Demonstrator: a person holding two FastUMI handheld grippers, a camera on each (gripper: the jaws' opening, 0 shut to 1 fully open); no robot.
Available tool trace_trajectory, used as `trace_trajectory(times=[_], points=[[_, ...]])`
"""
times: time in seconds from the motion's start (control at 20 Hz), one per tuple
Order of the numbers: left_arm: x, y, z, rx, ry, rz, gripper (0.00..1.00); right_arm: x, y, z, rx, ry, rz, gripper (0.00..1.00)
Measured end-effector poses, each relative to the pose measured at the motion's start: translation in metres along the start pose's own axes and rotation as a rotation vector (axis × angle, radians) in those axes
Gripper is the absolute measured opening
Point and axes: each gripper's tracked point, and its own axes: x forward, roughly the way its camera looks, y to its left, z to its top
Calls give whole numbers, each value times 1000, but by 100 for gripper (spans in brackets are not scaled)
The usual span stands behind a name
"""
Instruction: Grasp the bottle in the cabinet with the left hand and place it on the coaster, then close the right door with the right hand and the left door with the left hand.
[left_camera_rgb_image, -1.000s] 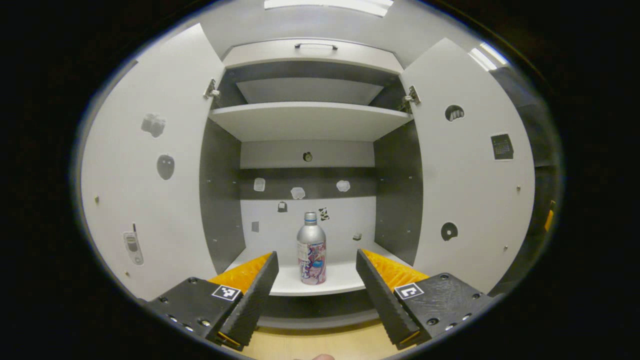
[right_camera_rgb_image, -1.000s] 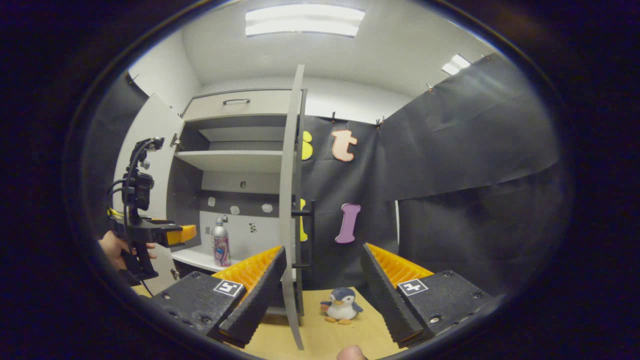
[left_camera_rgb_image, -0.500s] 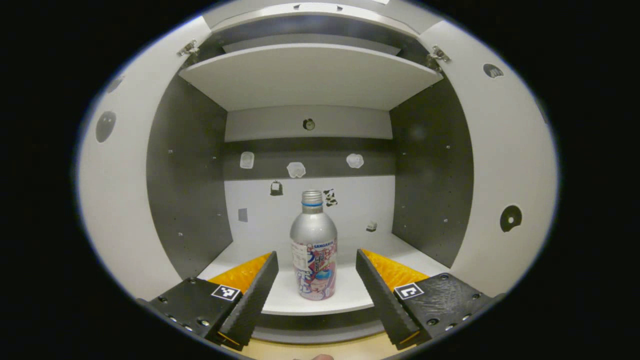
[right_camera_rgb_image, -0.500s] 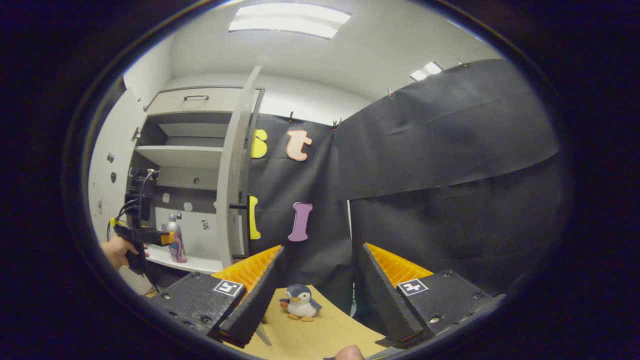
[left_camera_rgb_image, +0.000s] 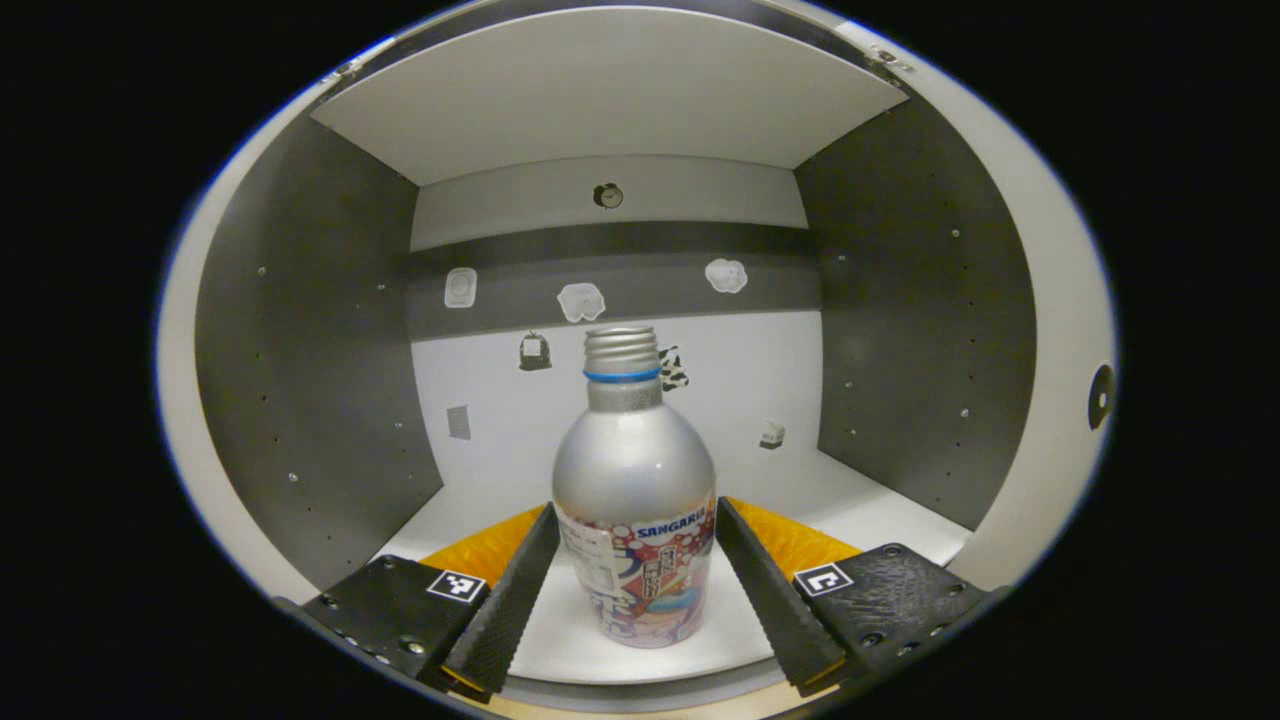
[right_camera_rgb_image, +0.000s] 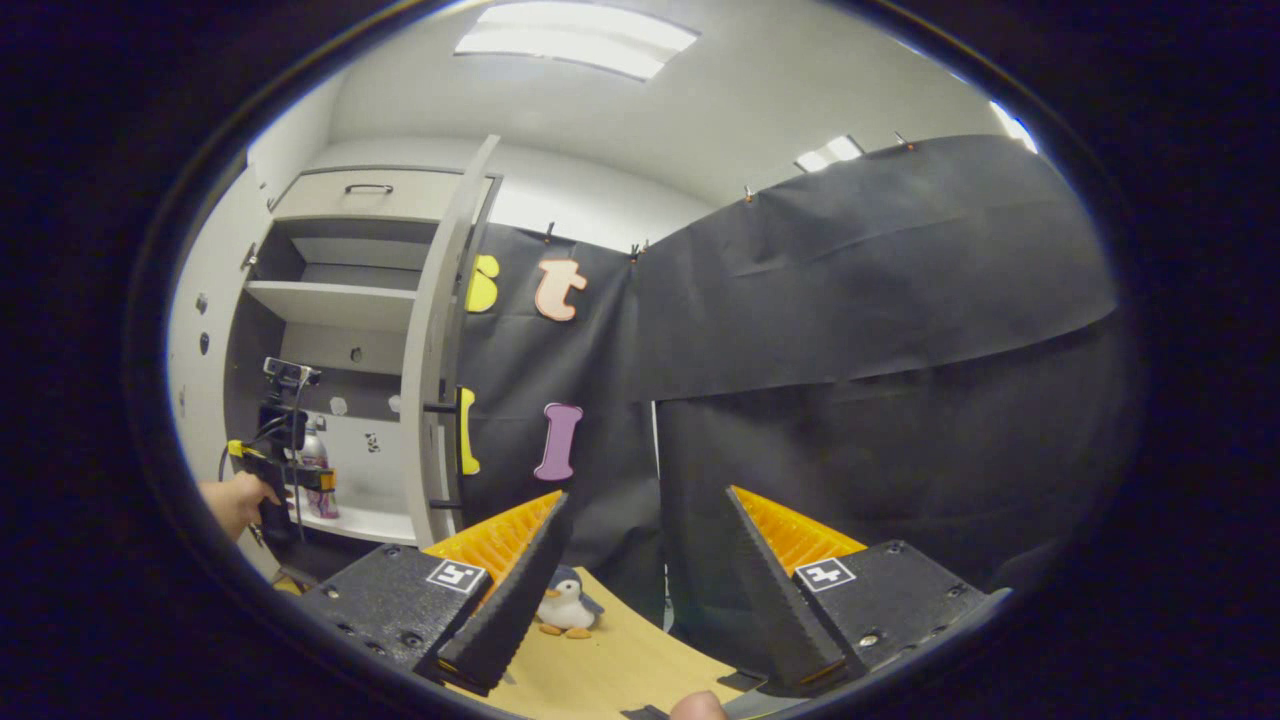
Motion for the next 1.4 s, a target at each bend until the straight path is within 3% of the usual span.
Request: trace_trajectory(times=[0.05, 0.1, 0.4, 0.45, 0.5, 0.55, 0.6, 1.15, 1.4], points=[[-1, 0, 4, 2, -9, -2, 96, 0, 0, -2, 1, 3, 1, 97], [0, -1, 4, 1, -12, -5, 79, 2, 1, -2, 2, 6, 6, 98], [-22, -11, 22, 6, -68, -35, 77, 7, 9, -6, 8, 14, 51, 98], [-30, -14, 24, 6, -74, -42, 81, 10, 10, -7, 12, 13, 62, 97], [-37, -16, 24, 9, -78, -48, 77, 12, 12, -7, 16, 14, 73, 97], [-44, -16, 25, 15, -83, -47, 81, 13, 14, -8, 20, 15, 87, 97], [-51, -15, 25, 18, -88, -42, 77, 13, 16, -8, 23, 16, 101, 98], [-134, -10, 4, -4, -95, 8, 80, 20, 51, -19, 44, 50, 265, 98], [-168, -10, -13, -8, -87, 24, 77, 18, 60, -30, 44, 69, 309, 97]])
